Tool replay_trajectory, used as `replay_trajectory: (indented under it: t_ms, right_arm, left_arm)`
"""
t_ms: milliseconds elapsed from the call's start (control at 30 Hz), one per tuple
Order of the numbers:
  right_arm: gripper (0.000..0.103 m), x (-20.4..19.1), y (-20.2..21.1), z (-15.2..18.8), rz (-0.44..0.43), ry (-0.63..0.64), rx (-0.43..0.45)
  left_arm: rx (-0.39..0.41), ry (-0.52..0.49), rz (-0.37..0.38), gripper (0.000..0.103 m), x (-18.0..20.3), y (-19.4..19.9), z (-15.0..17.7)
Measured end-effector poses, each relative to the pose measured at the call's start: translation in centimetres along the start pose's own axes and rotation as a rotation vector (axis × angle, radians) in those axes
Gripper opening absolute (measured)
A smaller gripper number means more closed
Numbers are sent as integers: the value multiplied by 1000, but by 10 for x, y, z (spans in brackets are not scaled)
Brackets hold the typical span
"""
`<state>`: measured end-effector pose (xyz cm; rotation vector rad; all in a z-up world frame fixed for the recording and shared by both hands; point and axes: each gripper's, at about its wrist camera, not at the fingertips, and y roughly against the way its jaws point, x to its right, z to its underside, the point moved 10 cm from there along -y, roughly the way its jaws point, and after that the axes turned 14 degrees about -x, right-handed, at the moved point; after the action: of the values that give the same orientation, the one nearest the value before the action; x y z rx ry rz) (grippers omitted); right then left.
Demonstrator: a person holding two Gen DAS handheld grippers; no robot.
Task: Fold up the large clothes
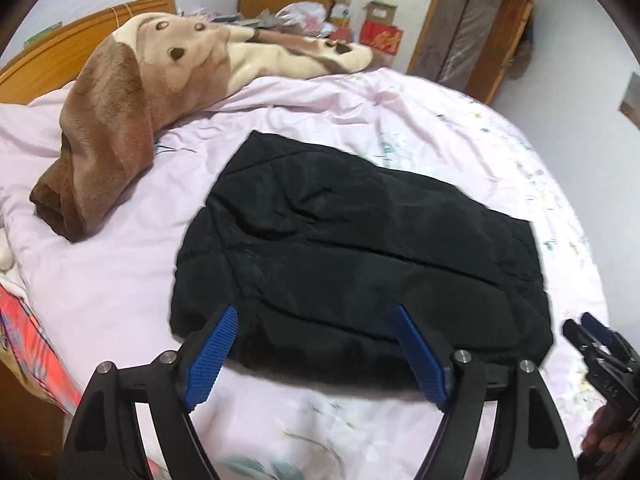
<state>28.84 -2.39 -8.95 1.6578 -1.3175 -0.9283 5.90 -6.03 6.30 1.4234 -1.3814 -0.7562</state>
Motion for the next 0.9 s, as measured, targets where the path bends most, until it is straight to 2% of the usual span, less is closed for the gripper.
replay_trajectory:
  t_ms: [167, 233, 267, 333, 433, 500, 633, 900]
  right_arm:
    - [70, -9, 24, 22, 11, -15, 33]
    - [70, -10, 34, 30, 23, -22, 50]
    - [70, -11, 38, 34, 31, -26, 56]
    - [70, -11, 46, 44, 56, -29, 63]
    - [70, -11, 57, 55, 58, -45, 83]
    - [70, -11, 64, 63, 62, -53, 97]
    - [70, -18, 79, 76, 89, -28, 125]
    - [70, -31, 96, 89, 93, 6, 148]
  left_arm:
    - [31, -61, -37, 82, 24, 19, 35]
    - [38, -82, -56, 92, 31, 26, 46]
    - [52, -93, -88, 93, 32, 31, 50]
    - [83, -106, -122, 94, 36, 41, 60]
    - [92, -102, -108, 94, 45, 48, 75]
    - [111, -107, -160, 94, 46, 56, 82]
    - [120, -89, -84, 94, 56, 65, 96]
    - [172, -132, -144, 94, 73, 84, 114]
